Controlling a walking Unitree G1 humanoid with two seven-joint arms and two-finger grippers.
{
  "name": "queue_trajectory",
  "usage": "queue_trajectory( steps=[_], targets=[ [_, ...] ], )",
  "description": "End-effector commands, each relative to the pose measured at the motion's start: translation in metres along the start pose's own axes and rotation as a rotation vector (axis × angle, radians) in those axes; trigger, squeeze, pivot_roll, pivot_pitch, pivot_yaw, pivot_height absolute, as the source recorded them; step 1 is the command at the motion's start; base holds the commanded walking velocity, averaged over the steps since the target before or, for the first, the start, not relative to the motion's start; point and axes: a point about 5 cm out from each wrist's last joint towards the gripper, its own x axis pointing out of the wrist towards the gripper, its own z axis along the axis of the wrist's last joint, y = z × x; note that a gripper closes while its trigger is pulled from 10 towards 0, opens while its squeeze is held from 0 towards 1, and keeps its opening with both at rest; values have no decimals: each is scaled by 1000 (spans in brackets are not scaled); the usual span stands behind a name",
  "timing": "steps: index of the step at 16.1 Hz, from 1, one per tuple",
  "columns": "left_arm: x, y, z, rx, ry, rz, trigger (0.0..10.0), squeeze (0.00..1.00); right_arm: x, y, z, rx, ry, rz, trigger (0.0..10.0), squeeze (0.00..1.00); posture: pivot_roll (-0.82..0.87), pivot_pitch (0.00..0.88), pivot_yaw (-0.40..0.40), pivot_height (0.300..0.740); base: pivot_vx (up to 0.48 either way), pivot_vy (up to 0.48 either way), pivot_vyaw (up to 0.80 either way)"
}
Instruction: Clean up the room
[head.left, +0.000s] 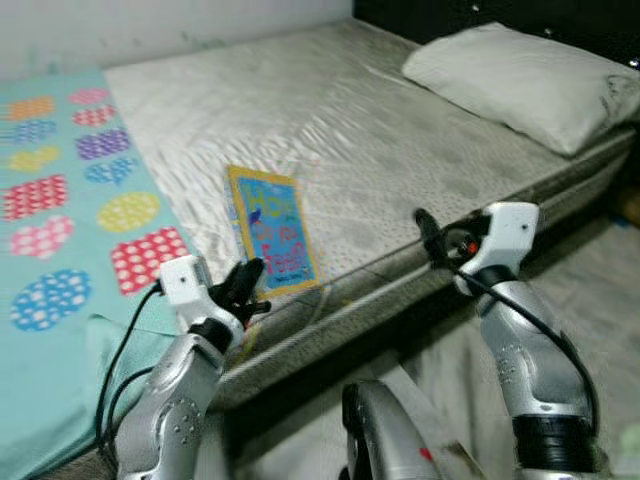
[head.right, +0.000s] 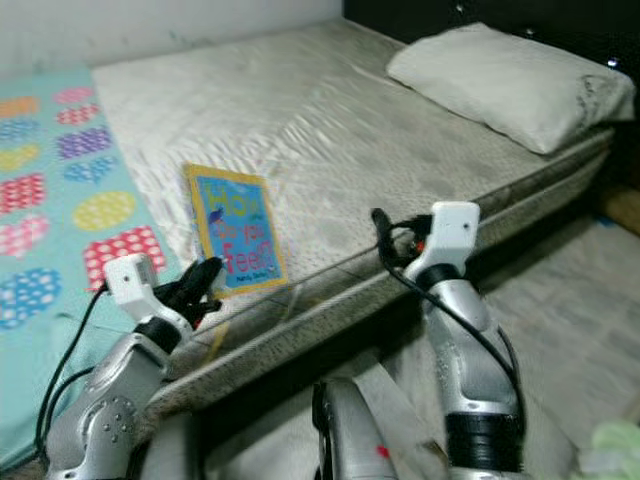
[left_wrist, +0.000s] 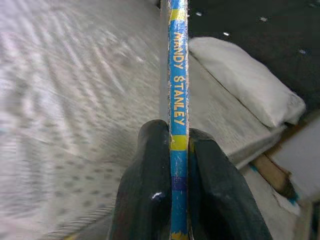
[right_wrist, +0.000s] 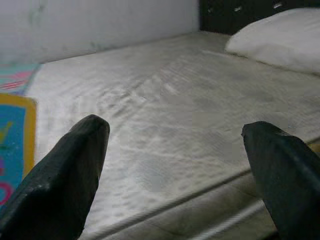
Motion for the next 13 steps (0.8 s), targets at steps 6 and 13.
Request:
queue_trajectory(
  steps=[6,13],
  targets=[
    [5,-7,9,5,-49,-19,0,0,1,5,4,-69,-22,15,10000,0,-175,0,19,487,0,0,-175],
    [6,-7,9,5,-53,-30,0,0,4,-3,6,-116,-34,3,10000,0,-178,0,19,564,0,0,0]
  ],
)
